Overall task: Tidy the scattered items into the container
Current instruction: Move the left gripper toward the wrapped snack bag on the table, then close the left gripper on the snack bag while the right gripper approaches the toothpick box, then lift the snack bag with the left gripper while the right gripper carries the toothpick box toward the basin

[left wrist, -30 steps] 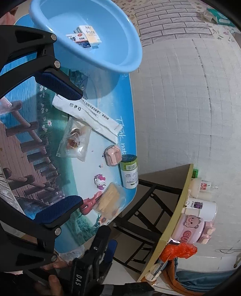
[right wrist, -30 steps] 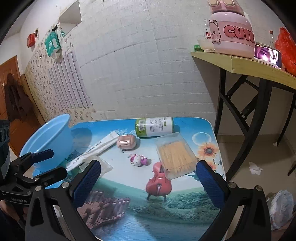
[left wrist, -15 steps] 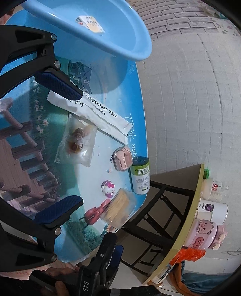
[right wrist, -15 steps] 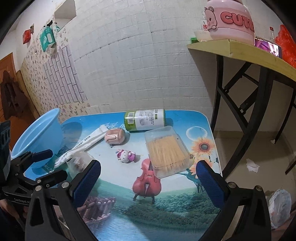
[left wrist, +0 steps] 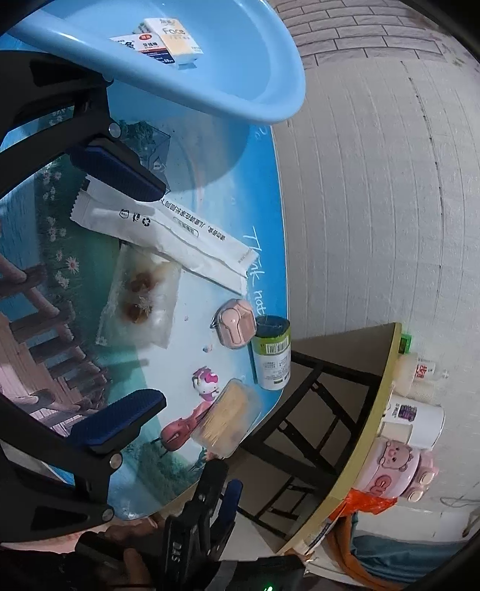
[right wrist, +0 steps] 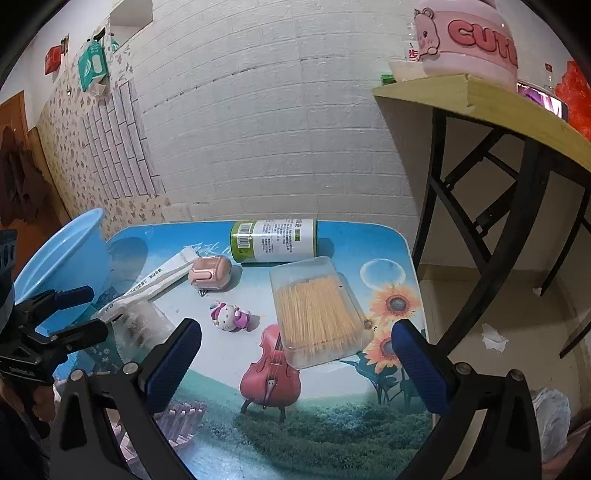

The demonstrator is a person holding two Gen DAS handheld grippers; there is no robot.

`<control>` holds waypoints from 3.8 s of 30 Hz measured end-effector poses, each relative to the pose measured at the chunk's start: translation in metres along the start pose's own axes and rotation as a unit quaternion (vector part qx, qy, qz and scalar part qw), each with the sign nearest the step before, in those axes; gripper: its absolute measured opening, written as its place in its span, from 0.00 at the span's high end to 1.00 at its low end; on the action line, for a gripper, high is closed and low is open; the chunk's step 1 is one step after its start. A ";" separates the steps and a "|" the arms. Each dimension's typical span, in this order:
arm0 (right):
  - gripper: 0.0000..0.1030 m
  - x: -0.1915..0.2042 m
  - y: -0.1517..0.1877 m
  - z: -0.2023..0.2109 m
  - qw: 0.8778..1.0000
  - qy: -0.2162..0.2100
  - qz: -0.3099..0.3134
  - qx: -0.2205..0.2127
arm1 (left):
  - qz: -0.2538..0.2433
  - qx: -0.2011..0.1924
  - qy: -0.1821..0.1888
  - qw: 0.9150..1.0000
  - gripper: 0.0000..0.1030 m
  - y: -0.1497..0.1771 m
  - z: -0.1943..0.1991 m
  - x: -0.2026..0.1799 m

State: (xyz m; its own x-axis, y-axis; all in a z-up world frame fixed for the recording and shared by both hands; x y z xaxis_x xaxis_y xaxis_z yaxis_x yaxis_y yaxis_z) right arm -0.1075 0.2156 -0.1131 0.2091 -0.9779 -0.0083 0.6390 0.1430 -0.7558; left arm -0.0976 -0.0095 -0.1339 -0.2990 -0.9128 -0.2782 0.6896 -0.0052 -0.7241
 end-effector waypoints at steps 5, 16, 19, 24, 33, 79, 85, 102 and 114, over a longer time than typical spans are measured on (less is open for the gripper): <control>0.00 0.003 0.004 -0.010 1.000 -0.007 -0.001 0.010 | -0.009 0.007 -0.022 1.000 0.00 -0.001 -0.007 0.001; 0.00 -0.016 0.002 -0.021 1.000 0.006 -0.005 0.016 | 0.013 0.021 -0.045 0.999 0.00 -0.001 -0.026 0.011; 0.00 -0.018 0.001 -0.024 1.000 0.007 -0.004 0.018 | 0.011 0.021 -0.037 0.999 0.00 -0.001 -0.025 0.005; 0.00 -0.011 0.000 -0.030 1.000 0.007 0.010 0.022 | -0.007 0.016 -0.020 1.000 0.01 0.001 -0.021 -0.016; 0.00 -0.003 -0.001 -0.042 0.999 0.012 0.025 0.035 | -0.007 0.039 -0.031 0.999 0.24 0.005 -0.039 -0.020; 0.04 0.009 0.008 -0.088 0.991 -0.003 0.066 0.115 | -0.026 0.078 -0.023 0.996 0.59 0.017 -0.052 -0.027; 0.10 0.015 0.008 -0.090 0.990 -0.001 0.082 0.112 | -0.022 0.076 -0.021 0.997 0.59 0.016 -0.051 -0.026; 0.38 0.010 0.012 -0.073 0.993 -0.006 0.061 0.102 | -0.027 0.058 -0.015 0.998 0.59 0.010 -0.035 -0.031; 0.38 0.011 0.015 -0.045 0.994 0.001 0.042 0.097 | -0.033 0.029 -0.015 0.999 0.59 -0.001 -0.004 -0.041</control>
State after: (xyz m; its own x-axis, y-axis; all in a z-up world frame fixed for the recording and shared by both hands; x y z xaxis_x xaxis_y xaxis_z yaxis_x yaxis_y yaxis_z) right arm -0.1289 0.2007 -0.1538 0.2659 -0.9616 -0.0679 0.7506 0.2507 -0.6113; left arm -0.0887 0.0295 -0.1241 -0.3268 -0.9211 -0.2117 0.7060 -0.0890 -0.7026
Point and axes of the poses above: each gripper's, at about its wrist camera, not at the fingertips, and z roughly against the way its jaws point, x to its left, y to its underside, the point moved 8 cm from there along -z, roughly the way its jaws point, and after that the axes turned 11 degrees about y, right-handed, at the moved point
